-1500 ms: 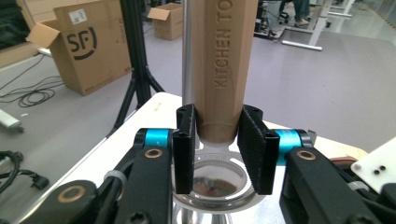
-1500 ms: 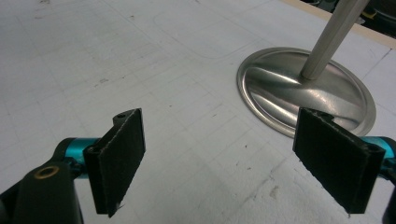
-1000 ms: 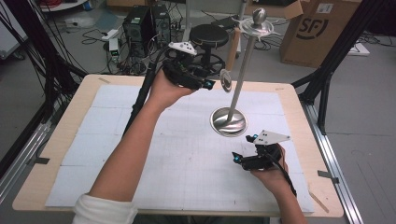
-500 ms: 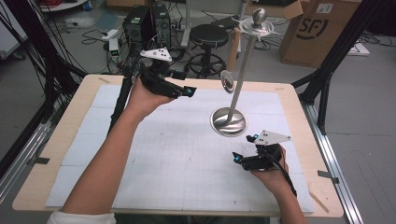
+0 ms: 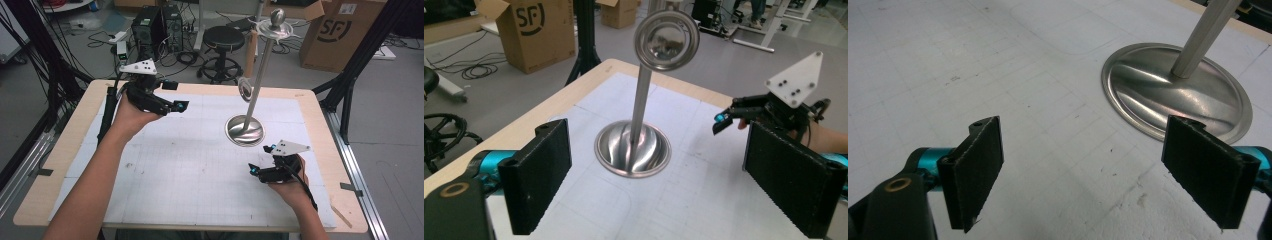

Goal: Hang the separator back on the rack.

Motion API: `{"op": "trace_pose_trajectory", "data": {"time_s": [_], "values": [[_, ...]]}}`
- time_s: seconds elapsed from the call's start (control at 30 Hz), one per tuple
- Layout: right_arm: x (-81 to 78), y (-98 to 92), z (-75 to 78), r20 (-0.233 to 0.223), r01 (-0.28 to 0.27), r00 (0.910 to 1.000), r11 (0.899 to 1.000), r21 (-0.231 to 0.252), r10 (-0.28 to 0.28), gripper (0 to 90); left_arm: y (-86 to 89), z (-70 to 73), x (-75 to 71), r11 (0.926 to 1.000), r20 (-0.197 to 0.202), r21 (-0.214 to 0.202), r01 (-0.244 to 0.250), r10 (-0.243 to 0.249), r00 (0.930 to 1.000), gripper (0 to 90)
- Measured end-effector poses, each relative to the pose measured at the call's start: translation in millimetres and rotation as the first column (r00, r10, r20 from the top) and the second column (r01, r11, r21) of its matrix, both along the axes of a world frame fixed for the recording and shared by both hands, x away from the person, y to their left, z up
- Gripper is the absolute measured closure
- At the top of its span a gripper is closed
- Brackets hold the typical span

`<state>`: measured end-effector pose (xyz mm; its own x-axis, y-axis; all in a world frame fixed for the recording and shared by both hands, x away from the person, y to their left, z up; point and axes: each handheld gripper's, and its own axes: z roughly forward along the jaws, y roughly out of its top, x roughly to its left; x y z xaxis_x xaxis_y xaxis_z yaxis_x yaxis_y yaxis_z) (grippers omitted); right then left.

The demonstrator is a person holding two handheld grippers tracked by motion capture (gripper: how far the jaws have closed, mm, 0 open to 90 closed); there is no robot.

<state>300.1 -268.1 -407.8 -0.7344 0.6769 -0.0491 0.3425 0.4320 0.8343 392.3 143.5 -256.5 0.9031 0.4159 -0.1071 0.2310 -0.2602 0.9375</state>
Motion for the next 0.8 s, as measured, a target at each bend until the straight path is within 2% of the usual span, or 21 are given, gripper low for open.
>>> {"op": "trace_pose_trajectory", "data": {"time_s": [0.23, 0.43, 0.67, 0.8], "values": [[0.0, 0.4, -0.1, 0.002, 0.002, 1.0, 1.0, -0.004, -0.002, 15.7, 13.0, -16.1, -16.3, 0.9997, 0.006, -0.007, 0.025, -0.025, 0.9997, 11.3], [-0.6, -0.1, -0.1, -0.001, 0.005, 1.0, 1.0, -0.003, -0.005, 15.7, 13.4, -39.9, -33.2, 0.999, 0.012, -0.008, 0.043, -0.043, 0.999, 8.6], [-0.4, -1.8, -1.2, -0.002, 0.002, 1.0, 1.0, 0.0, -0.002, 15.7, 13.5, -73.3, -52.7, 0.9987, -0.003, 0.022, 0.046, -0.046, 0.9989, 6.9], [-0.7, -2.7, -0.8, 0.003, 0.006, 1.0, 1.0, 0.002, -0.006, 15.7, 17.1, -89.6, -61.5, 0.9989, -0.013, 0.015, 0.044, -0.044, 0.9989, 6.8]]}}
